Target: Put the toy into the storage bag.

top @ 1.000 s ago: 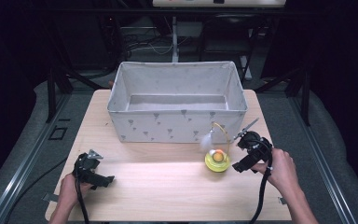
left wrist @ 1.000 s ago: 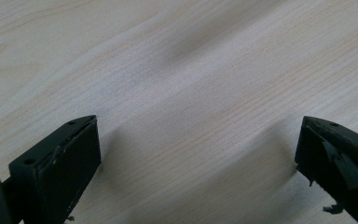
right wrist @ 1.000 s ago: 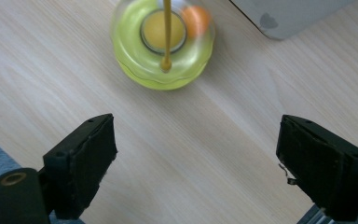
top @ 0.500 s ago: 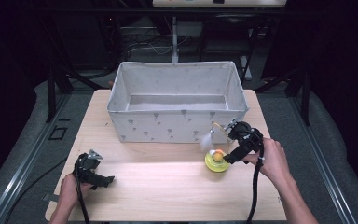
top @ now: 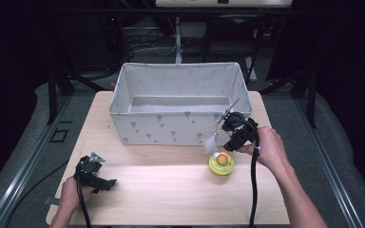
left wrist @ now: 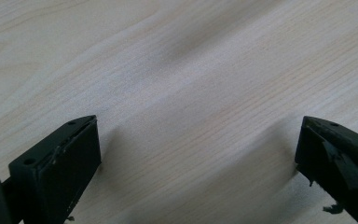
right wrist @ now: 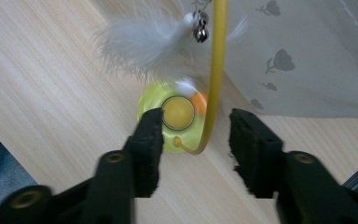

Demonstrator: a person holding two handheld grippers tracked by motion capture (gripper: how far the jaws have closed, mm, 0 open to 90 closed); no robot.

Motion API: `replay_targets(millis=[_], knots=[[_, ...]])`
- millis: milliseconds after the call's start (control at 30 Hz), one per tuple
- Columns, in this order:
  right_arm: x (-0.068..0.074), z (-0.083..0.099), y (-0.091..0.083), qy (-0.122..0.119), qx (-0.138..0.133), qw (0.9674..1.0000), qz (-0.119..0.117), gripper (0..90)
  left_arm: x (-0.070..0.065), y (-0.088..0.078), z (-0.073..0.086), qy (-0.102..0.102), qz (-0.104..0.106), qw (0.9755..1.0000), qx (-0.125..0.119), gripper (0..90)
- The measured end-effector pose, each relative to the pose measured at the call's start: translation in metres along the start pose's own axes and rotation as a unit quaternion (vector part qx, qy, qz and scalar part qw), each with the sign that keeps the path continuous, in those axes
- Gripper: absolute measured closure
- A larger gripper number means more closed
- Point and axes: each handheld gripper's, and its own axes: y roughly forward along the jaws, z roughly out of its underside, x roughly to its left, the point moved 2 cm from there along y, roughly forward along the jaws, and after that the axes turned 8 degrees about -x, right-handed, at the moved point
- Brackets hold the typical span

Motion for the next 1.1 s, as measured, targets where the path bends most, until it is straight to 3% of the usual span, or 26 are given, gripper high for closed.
replay_targets(millis=[33, 100, 300, 633, 1100], knots=[[0.0, -0.001, -0.001, -0.003, 0.005, 1.0, -0.001, 62.8, 0.0, 0.0, 0.0, 0.0, 0.0, 1.0, 0.0, 0.1], [0.0, -0.005, -0.001, -0.013, 0.011, 0.9999, 0.0, 75.1, 0.0, 0.0, 0.0, 0.0, 0.0, 1.0, 0.0, 0.1], [0.001, -0.006, 0.0, -0.018, 0.01, 0.9998, -0.006, 88.0, 0.0, 0.0, 0.0, 0.001, -0.002, 1.0, 0.0, 0.1], [0.002, -0.009, -0.001, -0.02, -0.003, 0.9998, -0.009, 88.5, 0.0, 0.0, 0.0, -0.001, 0.0, 1.0, -0.001, 0.1], [0.006, -0.016, -0.018, -0.03, -0.013, 0.9994, -0.009, 88.5, 0.0, 0.0, 0.0, 0.0, -0.001, 1.0, -0.002, 0.2]])
